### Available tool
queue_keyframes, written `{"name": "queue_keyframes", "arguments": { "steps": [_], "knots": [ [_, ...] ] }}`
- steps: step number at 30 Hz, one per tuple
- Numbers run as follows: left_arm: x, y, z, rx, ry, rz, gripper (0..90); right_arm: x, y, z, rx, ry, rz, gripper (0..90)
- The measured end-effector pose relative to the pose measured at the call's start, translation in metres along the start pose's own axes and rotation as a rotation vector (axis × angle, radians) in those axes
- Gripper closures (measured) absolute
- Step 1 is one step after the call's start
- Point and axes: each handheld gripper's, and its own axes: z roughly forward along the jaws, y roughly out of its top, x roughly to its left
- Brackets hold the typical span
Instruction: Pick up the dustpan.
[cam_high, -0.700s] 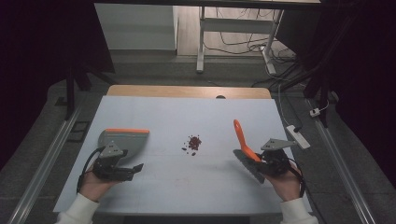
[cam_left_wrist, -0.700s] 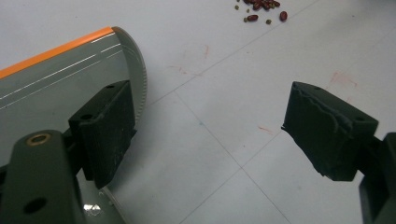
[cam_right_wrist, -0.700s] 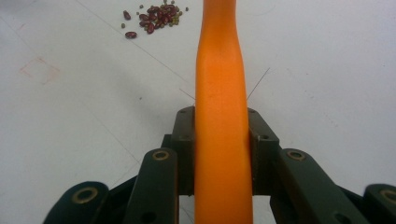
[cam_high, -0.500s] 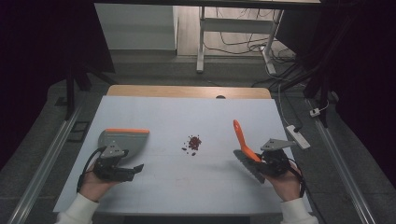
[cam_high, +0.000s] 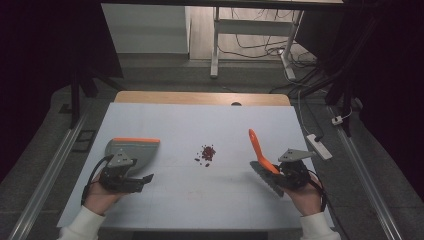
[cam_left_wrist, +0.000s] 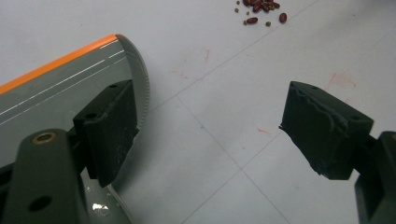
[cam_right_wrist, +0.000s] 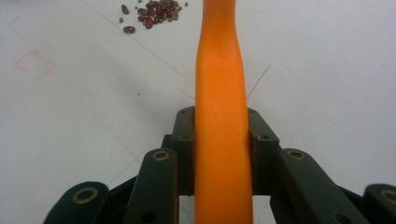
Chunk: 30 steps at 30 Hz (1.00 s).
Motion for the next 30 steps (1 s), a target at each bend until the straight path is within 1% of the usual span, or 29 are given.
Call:
{"name": "queue_keyframes", "arguments": {
  "steps": [5, 6, 7, 8, 10, 14, 15, 17, 19, 21, 22, 23, 24, 26, 28, 30],
  "knots": [
    [-0.002, 0.009, -0.005, 0.004, 0.003, -0.001, 19.3, -0.001, 0.001, -0.002, -0.012, 0.001, 0.005, 70.0],
    [-0.003, 0.012, -0.007, 0.009, 0.004, 0.004, 19.2, -0.002, 0.001, -0.003, -0.011, -0.002, 0.006, 70.0],
    [-0.003, 0.014, -0.008, 0.016, 0.015, 0.011, 19.1, -0.002, 0.001, -0.003, -0.005, -0.012, 0.0, 70.0],
    [-0.003, 0.016, -0.01, 0.022, 0.022, 0.013, 19.1, -0.002, 0.001, -0.003, -0.005, -0.012, 0.0, 70.0],
    [-0.005, 0.02, -0.012, 0.024, 0.038, 0.001, 19.5, -0.003, 0.0, -0.003, -0.008, -0.006, 0.005, 70.0],
    [-0.005, 0.028, -0.012, 0.063, 0.073, -0.015, 19.4, -0.004, 0.0, -0.004, -0.018, 0.004, 0.011, 70.0],
    [-0.005, 0.03, -0.013, 0.067, 0.079, -0.022, 19.4, -0.004, 0.0, -0.004, -0.02, 0.009, 0.012, 70.0],
    [-0.004, 0.032, -0.016, 0.073, 0.104, -0.032, 19.4, -0.004, 0.0, -0.005, -0.019, 0.012, 0.012, 70.0],
    [-0.002, 0.031, -0.02, 0.064, 0.115, -0.045, 19.3, -0.004, 0.0, -0.005, -0.022, 0.013, 0.012, 70.0],
    [0.002, 0.027, -0.023, 0.049, 0.124, -0.073, 19.2, -0.004, 0.0, -0.005, -0.025, 0.013, 0.015, 70.0],
    [0.004, 0.025, -0.023, 0.049, 0.129, -0.085, 19.3, -0.004, 0.0, -0.005, -0.024, 0.01, 0.015, 70.0],
    [0.006, 0.023, -0.024, 0.057, 0.13, -0.088, 19.4, -0.004, 0.0, -0.005, -0.022, 0.008, 0.012, 70.0],
    [0.007, 0.021, -0.024, 0.063, 0.141, -0.087, 19.5, -0.004, 0.0, -0.005, -0.02, 0.006, 0.012, 70.0],
    [0.007, 0.022, -0.025, 0.071, 0.178, -0.076, 19.5, -0.004, -0.001, -0.004, -0.016, 0.003, 0.013, 70.0],
    [0.008, 0.023, -0.027, 0.07, 0.183, -0.072, 19.5, -0.004, -0.002, -0.003, -0.012, 0.0, 0.013, 70.0],
    [0.009, 0.022, -0.028, 0.069, 0.194, -0.077, 19.5, -0.003, -0.002, -0.002, -0.009, 0.001, 0.015, 70.0]
  ]
}}
